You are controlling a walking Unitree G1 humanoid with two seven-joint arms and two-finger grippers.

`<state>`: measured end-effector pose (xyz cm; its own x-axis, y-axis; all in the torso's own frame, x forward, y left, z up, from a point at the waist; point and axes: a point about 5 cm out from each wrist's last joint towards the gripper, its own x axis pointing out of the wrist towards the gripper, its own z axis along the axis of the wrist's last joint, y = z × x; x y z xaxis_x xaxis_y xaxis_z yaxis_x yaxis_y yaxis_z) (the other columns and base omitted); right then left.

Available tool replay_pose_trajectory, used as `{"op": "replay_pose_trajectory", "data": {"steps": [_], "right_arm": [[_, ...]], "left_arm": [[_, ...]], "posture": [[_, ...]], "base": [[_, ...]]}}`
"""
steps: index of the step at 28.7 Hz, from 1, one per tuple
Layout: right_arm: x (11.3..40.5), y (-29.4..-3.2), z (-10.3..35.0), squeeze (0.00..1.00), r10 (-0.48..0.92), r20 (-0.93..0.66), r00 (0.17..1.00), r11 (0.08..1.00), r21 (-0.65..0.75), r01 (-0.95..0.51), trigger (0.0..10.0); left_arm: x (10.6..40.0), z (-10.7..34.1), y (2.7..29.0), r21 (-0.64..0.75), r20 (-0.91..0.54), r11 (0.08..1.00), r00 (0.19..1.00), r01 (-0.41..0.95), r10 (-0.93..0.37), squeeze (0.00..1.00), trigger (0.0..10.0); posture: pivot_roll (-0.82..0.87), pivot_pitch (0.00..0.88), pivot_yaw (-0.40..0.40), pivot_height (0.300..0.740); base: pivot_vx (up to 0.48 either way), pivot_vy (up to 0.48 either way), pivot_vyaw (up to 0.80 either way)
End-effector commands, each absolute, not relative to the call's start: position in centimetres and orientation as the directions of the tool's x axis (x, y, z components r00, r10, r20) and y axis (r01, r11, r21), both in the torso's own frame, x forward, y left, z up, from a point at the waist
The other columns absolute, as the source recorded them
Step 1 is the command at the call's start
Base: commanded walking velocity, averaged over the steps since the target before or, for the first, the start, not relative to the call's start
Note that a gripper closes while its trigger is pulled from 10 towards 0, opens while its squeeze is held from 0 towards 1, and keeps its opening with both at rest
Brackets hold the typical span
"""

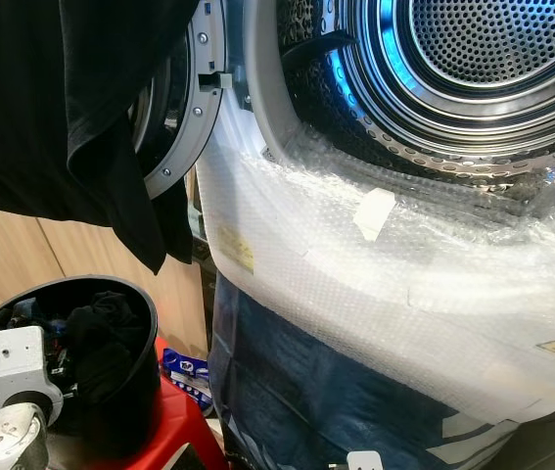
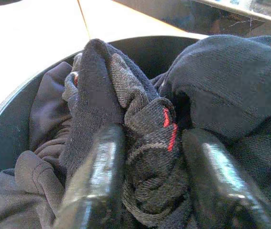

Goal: Clothes washing

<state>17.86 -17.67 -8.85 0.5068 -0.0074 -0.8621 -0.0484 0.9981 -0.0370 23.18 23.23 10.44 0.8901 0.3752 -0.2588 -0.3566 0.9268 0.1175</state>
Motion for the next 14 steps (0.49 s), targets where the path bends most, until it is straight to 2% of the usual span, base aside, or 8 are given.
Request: {"op": "replay_pose_trajectory", "data": {"steps": [1,8,14], "right_arm": [[18.0,-17.7,-8.8,0.00,-0.006,-0.861,0.508,0.998,-0.037,-0.053,10.0],[18.0,-17.7,-8.8,0.00,-0.002,-0.862,0.507,0.998,-0.037,-0.059,10.0],[18.1,-17.5,-8.7,0.00,0.005,-0.860,0.510,0.997,-0.032,-0.064,10.0]], "left_arm": [[23.1,10.5,23.0,0.122,-0.258,0.935,0.899,-0.332,0.353,0.00,0.0],[23.0,11.3,22.5,0.125,-0.204,0.949,0.928,-0.290,0.311,0.00,0.0],[23.4,14.4,21.2,0.043,-0.056,0.984,0.983,-0.171,0.173,0.00,0.0]], "posture": [[0.11,0.000,-0.065,0.740],[0.11,0.000,-0.066,0.740],[0.12,0.000,-0.065,0.740]], "base": [[0.000,0.000,0.00],[0.000,0.000,0.00],[0.000,0.000,0.00]]}}
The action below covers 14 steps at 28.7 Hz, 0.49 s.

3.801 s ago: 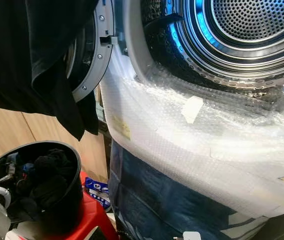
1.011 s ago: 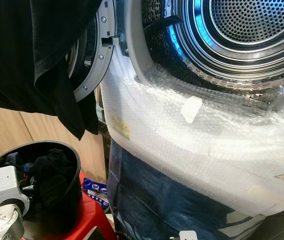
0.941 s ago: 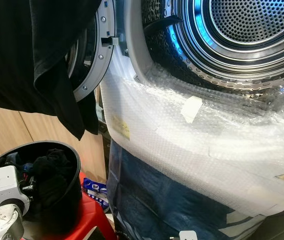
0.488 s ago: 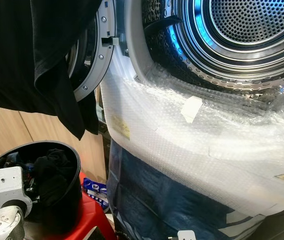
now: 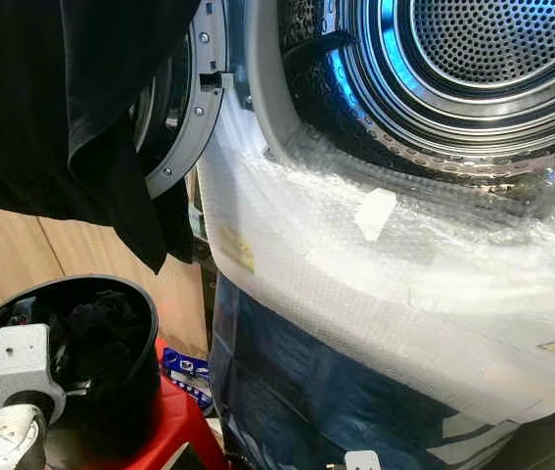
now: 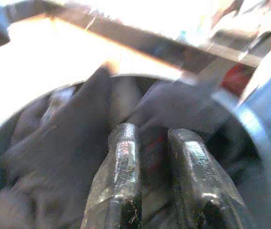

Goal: Clothes washing

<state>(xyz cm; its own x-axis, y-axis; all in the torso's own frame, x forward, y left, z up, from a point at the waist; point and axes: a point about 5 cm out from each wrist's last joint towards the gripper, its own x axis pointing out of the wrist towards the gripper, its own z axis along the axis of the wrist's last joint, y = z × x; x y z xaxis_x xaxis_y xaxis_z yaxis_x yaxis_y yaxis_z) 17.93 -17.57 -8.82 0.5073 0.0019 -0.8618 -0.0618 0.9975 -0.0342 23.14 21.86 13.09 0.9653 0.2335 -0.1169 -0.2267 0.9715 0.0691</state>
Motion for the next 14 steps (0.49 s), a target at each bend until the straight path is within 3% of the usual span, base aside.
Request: {"op": "replay_pose_trajectory", "data": {"steps": [1,5,6,8,14], "right_arm": [[18.1,-17.5,-8.7,0.00,0.005,-0.860,0.510,0.997,-0.032,-0.064,10.0],[18.2,-17.3,-8.7,0.00,0.011,-0.860,0.511,0.997,-0.030,-0.072,10.0],[18.3,-17.2,-8.7,0.00,0.014,-0.859,0.512,0.997,-0.027,-0.072,10.0],[18.3,-17.1,-8.7,0.00,0.015,-0.858,0.514,0.997,-0.026,-0.072,10.0],[18.3,-17.0,-8.7,0.00,0.018,-0.857,0.515,0.998,-0.020,-0.067,10.0]], "left_arm": [[23.4,14.4,21.2,0.043,-0.056,0.984,0.983,-0.171,0.173,0.00,0.0],[23.6,15.7,18.8,0.022,-0.025,0.998,0.998,0.063,-0.063,0.00,0.0],[23.3,16.1,16.6,-0.004,-0.033,0.971,0.971,0.238,-0.238,0.00,0.0],[23.0,16.2,15.4,-0.022,-0.037,0.945,0.945,0.326,-0.326,0.00,0.0],[22.8,16.2,15.2,-0.016,-0.047,0.932,0.931,0.362,-0.362,0.00,0.0]], "posture": [[0.12,0.000,-0.065,0.740],[0.12,0.000,-0.061,0.740],[0.12,0.000,-0.061,0.740],[0.12,0.000,-0.056,0.740],[0.11,0.000,-0.053,0.740]], "base": [[0.000,0.000,0.00],[0.000,0.000,0.00],[0.000,0.000,0.00],[0.000,0.000,0.00],[0.000,0.000,0.00]]}}
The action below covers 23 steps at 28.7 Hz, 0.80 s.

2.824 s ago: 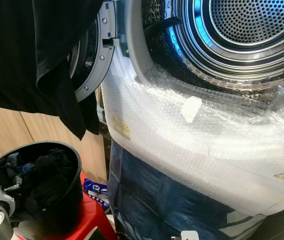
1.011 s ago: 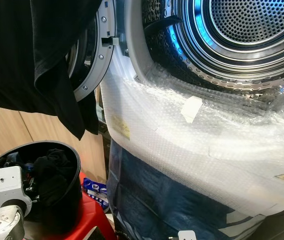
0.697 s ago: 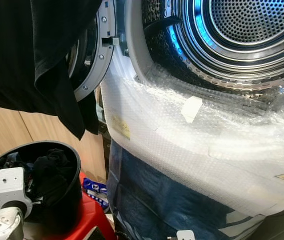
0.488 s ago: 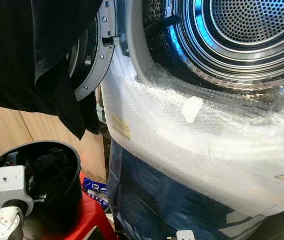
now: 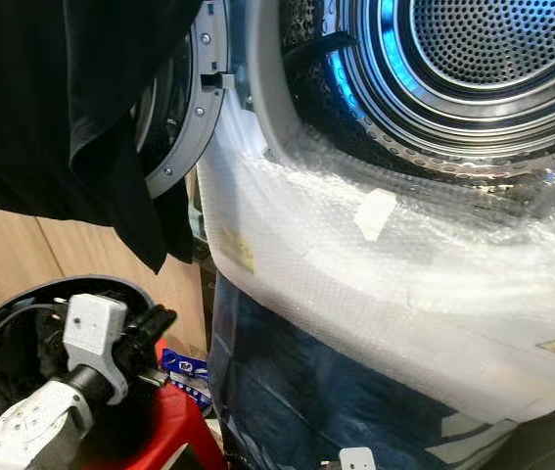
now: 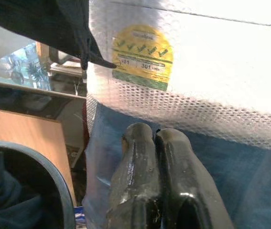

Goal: Clothes washing

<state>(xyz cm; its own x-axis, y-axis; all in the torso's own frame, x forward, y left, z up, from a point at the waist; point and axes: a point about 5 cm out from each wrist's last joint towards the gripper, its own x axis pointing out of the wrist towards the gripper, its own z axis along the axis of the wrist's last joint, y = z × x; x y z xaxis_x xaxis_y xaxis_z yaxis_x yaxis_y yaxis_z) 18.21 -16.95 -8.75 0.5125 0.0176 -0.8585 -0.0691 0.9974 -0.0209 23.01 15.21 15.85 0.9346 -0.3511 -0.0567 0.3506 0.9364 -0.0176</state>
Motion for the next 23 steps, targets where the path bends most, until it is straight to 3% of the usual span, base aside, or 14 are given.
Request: {"op": "replay_pose_trajectory", "data": {"steps": [1,8,13,23], "right_arm": [[18.2,-17.0,-8.7,0.00,0.017,-0.858,0.513,0.997,-0.021,-0.068,10.0],[18.1,-17.1,-8.8,0.00,0.015,-0.860,0.510,0.997,-0.024,-0.071,10.0],[18.5,-16.9,-8.6,0.00,0.023,-0.852,0.522,0.998,-0.015,-0.068,10.0],[19.0,-16.4,-8.4,0.00,0.040,-0.844,0.535,0.997,-0.005,-0.081,10.0]], "left_arm": [[22.9,16.7,15.7,-0.025,-0.024,0.941,0.941,0.338,-0.338,0.00,0.0],[22.9,18.2,15.2,-0.061,0.028,0.914,0.916,0.401,-0.400,0.00,0.0],[22.4,19.5,13.2,-0.058,0.040,0.820,0.822,0.569,-0.568,0.00,0.0],[23.1,22.2,10.8,-0.005,0.091,0.678,0.676,0.735,-0.731,0.00,0.0]], "posture": [[0.12,0.000,-0.055,0.740],[0.12,0.000,-0.054,0.740],[0.12,0.000,-0.052,0.740],[0.13,0.000,-0.058,0.740]], "base": [[0.000,0.000,0.00],[0.000,0.000,0.00],[0.000,0.000,0.00],[0.000,0.000,0.00]]}}
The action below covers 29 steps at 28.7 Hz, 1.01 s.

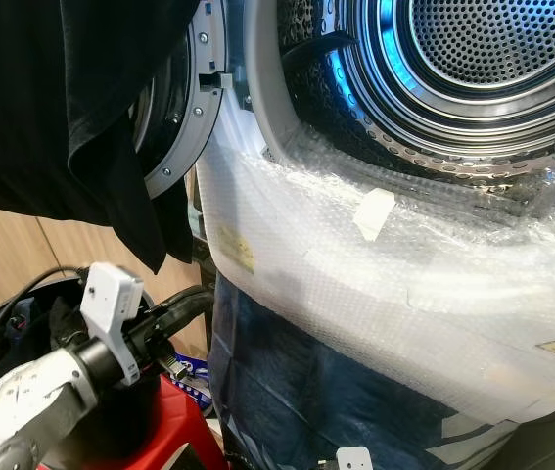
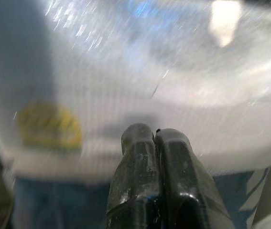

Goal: Clothes washing

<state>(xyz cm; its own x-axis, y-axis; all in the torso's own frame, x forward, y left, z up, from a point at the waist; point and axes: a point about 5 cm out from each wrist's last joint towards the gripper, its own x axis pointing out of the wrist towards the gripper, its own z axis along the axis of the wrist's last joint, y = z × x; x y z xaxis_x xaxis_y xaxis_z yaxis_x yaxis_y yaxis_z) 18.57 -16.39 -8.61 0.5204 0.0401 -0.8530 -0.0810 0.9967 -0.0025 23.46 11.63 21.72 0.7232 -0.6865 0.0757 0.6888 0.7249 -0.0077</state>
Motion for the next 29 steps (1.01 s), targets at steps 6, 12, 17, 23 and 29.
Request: {"op": "replay_pose_trajectory", "data": {"steps": [6,12,17,23,29], "right_arm": [[19.7,-15.9,-8.0,0.00,0.057,-0.830,0.556,0.997,0.019,-0.074,10.0],[20.3,-15.9,-7.7,0.00,0.066,-0.812,0.580,0.997,0.037,-0.062,10.0],[20.4,-15.8,-7.6,0.00,0.077,-0.804,0.590,0.996,0.039,-0.078,10.0],[21.5,-16.2,-6.8,0.00,0.171,-0.760,0.627,0.980,0.066,-0.187,10.0],[22.6,-18.3,-5.5,0.58,0.269,-0.716,0.644,0.945,0.067,-0.320,10.0]], "left_arm": [[24.8,25.0,8.5,0.079,0.165,0.570,0.553,0.818,-0.817,0.00,0.0],[25.0,26.2,6.8,0.067,0.228,0.511,0.486,0.857,-0.844,0.00,0.0],[25.4,25.0,7.0,0.025,0.205,0.534,0.518,0.845,-0.830,0.00,0.0],[26.0,23.0,7.9,-0.020,0.171,0.587,0.582,0.809,-0.795,0.00,0.0],[26.3,22.5,7.5,-0.046,0.179,0.596,0.594,0.802,-0.784,0.00,0.0]], "posture": [[0.12,0.000,-0.059,0.740],[0.10,0.000,-0.053,0.740],[0.09,0.000,-0.049,0.740],[0.09,0.000,-0.051,0.740],[0.07,0.000,-0.053,0.740]], "base": [[0.000,0.000,0.00],[0.000,0.000,0.00],[0.000,0.000,0.00],[0.000,0.000,0.00],[0.000,0.000,0.00]]}}
